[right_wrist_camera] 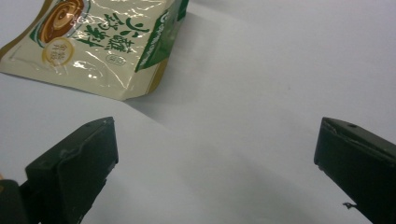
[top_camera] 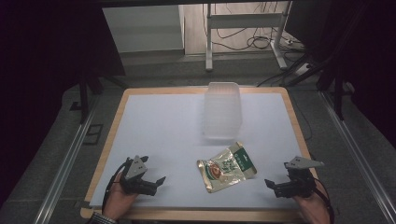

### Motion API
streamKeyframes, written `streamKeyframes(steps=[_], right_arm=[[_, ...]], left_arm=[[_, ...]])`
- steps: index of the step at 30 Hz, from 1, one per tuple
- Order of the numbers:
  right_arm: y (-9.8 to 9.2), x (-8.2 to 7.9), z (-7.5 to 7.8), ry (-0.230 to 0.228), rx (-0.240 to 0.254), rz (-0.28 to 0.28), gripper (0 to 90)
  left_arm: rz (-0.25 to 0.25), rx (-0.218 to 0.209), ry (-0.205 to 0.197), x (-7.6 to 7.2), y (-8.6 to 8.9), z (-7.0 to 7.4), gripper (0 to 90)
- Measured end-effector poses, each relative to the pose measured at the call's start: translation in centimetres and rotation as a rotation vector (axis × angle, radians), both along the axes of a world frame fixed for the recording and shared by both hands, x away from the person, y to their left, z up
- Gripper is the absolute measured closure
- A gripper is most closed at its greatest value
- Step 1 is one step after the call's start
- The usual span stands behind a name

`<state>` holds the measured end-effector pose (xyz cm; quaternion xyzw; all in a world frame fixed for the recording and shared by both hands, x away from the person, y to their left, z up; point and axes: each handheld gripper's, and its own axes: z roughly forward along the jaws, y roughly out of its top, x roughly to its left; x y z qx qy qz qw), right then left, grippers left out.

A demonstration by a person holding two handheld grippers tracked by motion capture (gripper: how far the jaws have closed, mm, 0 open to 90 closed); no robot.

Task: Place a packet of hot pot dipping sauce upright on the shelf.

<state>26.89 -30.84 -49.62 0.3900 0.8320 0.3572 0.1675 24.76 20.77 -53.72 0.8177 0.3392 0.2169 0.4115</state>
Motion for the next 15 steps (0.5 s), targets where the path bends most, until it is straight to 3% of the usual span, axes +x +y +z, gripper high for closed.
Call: streamKeyframes(steps=[15], right_arm=[[0.17,-0.08,0.03,-0.019,-0.023,-0.043,0.0]], left_arm=[[0.001,0.001,-0.003,-0.01,-0.03,0.01,1.2]])
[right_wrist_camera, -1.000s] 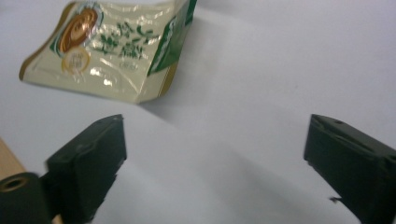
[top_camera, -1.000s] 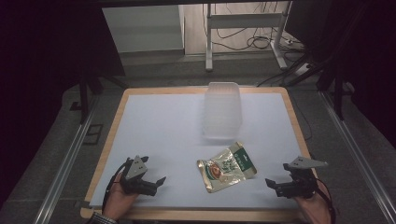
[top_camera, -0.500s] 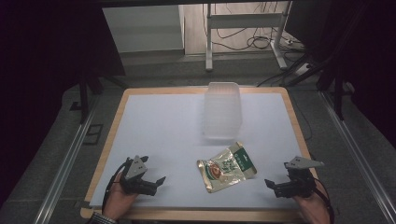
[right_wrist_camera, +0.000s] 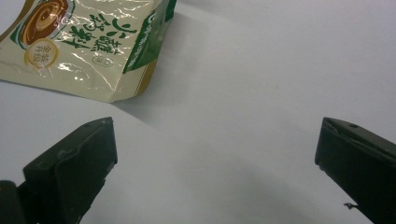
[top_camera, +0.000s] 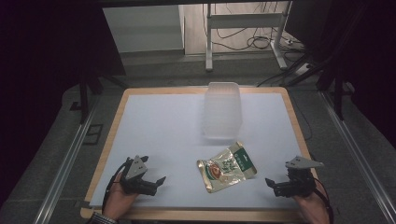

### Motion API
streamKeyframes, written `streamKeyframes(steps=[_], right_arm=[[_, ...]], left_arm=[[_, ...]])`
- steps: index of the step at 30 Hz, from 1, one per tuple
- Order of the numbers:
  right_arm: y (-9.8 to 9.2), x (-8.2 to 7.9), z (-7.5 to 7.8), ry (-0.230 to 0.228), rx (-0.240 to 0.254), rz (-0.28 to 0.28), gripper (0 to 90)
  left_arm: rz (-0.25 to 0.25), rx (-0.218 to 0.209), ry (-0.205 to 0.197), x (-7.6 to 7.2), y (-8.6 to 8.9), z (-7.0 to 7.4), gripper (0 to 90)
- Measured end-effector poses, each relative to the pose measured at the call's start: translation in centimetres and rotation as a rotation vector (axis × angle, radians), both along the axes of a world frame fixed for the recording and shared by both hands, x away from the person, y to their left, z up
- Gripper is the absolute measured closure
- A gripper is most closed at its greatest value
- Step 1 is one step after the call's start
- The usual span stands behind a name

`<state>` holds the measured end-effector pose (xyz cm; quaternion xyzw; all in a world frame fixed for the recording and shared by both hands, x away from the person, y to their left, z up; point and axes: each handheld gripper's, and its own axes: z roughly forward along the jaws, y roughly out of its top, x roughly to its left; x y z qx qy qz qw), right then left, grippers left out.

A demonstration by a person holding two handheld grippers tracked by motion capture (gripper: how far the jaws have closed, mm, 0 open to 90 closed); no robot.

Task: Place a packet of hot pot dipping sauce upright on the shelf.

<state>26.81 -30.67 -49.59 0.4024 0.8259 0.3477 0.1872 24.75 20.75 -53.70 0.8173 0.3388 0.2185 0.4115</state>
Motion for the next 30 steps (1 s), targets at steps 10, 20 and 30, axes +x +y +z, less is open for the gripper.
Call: streamKeyframes(steps=[10,20,30], right_arm=[[0.1,0.2,0.1,0.002,0.027,0.012,0.0],[0.6,0.6,0.0,0.006,0.054,0.056,0.0],[1.7,1.1,0.0,0.000,0.038,0.068,0.0]], left_arm=[[0.002,0.002,0.001,0.0,0.0,0.0,1.2],[0.008,-0.008,0.002,0.0,0.1,0.0,1.2],[0.031,-0.032,-0.014,0.0,0.4,0.4,2.6]])
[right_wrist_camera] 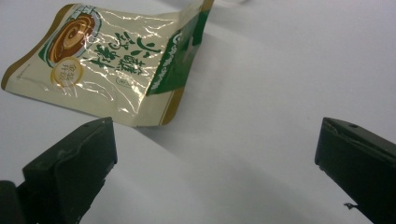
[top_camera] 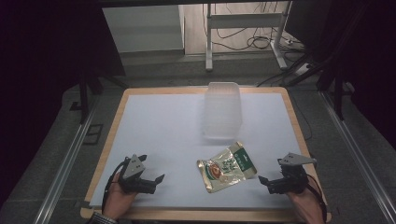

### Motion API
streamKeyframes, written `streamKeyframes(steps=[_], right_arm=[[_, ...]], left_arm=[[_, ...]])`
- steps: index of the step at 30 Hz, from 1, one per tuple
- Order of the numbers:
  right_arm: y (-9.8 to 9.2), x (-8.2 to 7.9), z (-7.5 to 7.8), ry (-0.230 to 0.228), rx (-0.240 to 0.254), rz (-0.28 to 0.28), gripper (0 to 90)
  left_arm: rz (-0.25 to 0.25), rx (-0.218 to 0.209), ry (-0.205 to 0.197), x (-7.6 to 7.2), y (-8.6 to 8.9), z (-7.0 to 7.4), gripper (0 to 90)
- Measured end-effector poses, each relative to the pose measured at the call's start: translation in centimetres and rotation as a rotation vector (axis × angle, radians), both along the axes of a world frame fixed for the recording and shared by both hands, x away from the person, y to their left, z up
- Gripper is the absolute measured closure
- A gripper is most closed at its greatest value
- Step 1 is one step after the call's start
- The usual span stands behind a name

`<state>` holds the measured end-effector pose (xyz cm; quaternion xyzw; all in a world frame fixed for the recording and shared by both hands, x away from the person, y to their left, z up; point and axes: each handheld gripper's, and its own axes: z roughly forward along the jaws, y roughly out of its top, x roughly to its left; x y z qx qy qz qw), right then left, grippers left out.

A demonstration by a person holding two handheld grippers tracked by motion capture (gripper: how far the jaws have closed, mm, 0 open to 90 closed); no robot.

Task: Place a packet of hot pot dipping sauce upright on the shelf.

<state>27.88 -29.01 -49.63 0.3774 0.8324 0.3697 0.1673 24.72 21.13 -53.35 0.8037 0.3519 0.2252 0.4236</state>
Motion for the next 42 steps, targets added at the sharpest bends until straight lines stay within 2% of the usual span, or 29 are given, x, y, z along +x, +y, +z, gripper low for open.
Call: streamKeyframes(steps=[5,9,17,21,24,33,36,42], right_arm=[[0.6,0.4,0.0,0.005,0.001,0.014,0.0],[1.2,0.8,-0.1,0.015,0.014,0.021,0.0],[2.3,1.3,-0.2,0.019,0.046,0.035,0.0],[2.8,1.7,-0.2,0.016,0.038,0.031,0.0],[3.3,1.9,-0.2,0.021,0.035,0.006,0.0],[4.5,2.4,-0.4,0.024,0.012,0.012,0.2],[5.1,2.7,-0.6,0.043,-0.021,0.030,1.4],[5.9,3.1,-0.7,0.086,-0.015,0.038,1.4]], left_arm=[[0.003,0.003,-0.003,0.0,0.0,0.1,2.8],[0.004,-0.015,0.005,0.0,0.1,0.1,3.3],[0.003,-0.010,0.007,0.0,0.1,0.1,3.2],[0.003,-0.010,0.008,0.1,0.0,0.0,3.2],[0.003,-0.009,0.009,0.1,0.0,0.0,3.2],[0.002,-0.003,0.012,0.1,0.0,0.0,3.2],[0.003,-0.003,0.012,0.1,0.0,0.0,3.2],[0.003,-0.002,0.015,0.1,-0.1,-0.1,3.2]])
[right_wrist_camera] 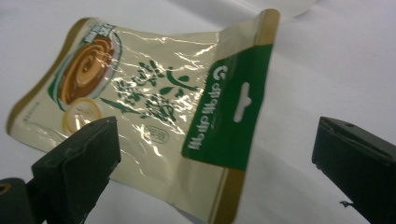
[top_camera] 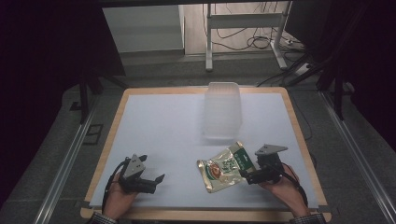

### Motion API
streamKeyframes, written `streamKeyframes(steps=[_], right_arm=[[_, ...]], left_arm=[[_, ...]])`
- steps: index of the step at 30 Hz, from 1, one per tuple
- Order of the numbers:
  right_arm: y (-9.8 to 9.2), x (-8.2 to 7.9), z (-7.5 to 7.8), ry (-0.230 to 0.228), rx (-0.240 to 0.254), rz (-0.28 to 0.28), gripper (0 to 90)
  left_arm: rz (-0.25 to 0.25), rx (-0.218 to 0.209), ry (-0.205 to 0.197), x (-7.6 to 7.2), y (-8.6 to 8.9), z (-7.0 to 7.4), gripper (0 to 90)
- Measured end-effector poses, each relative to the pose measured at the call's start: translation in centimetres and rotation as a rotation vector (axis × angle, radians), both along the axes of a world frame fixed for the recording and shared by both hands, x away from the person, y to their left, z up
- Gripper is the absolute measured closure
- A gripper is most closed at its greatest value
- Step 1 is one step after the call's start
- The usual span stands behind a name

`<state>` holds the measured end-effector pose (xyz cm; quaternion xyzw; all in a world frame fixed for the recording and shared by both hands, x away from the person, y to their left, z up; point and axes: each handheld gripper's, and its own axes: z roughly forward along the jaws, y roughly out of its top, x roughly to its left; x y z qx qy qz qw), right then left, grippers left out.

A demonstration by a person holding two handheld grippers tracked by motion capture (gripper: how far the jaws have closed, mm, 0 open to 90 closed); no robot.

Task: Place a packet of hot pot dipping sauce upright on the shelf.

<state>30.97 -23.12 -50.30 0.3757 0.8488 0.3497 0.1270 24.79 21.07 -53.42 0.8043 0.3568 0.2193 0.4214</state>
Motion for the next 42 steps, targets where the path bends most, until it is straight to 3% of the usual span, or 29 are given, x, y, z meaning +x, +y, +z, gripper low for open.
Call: streamKeyframes(steps=[5,8,12,14,17,18,24,30,31,32,35,37,42], right_arm=[[0.6,0.6,-0.1,0.046,0.001,0.005,1.8],[0.8,1.2,-0.3,0.094,-0.040,-0.029,7.6],[0.9,1.5,-0.3,0.102,-0.048,-0.031,15.1],[1.1,1.6,-0.1,0.070,-0.055,-0.019,25.0],[1.3,1.8,0.2,0.062,-0.051,-0.009,32.3],[1.4,2.0,0.2,0.060,-0.059,0.007,39.1],[2.0,2.9,-0.1,0.089,-0.070,0.023,50.3],[2.8,3.3,-0.4,0.034,-0.174,0.079,63.7],[2.9,3.3,-0.3,0.030,-0.176,0.088,68.0],[2.9,3.4,-0.1,0.045,-0.156,0.111,79.1],[3.0,3.5,0.1,0.056,-0.141,0.122,84.6],[3.2,3.4,0.2,0.060,-0.157,0.123,86.1],[3.5,3.2,0.8,0.035,-0.172,0.130,87.2]], left_arm=[[0.001,0.001,0.000,0.0,0.0,0.0,3.2],[0.001,0.003,0.000,0.0,0.0,0.0,3.2],[0.001,0.005,0.000,0.0,0.0,0.0,3.2],[0.001,0.007,0.000,0.0,-0.1,0.0,3.2],[0.000,0.008,0.000,0.0,-0.1,0.0,3.2],[0.001,0.008,0.000,0.0,-0.1,0.0,3.2],[0.002,0.011,0.000,0.0,-0.1,0.0,3.2],[0.001,0.020,0.002,0.0,-0.2,-0.1,3.2],[0.001,0.020,0.001,0.0,-0.2,-0.1,3.2],[0.000,0.020,0.001,0.0,-0.2,-0.1,3.2],[0.000,0.020,0.002,0.0,-0.2,-0.1,3.2],[0.000,0.019,0.001,0.0,-0.2,-0.1,3.2],[0.000,0.019,0.001,0.0,-0.2,-0.1,3.2]])
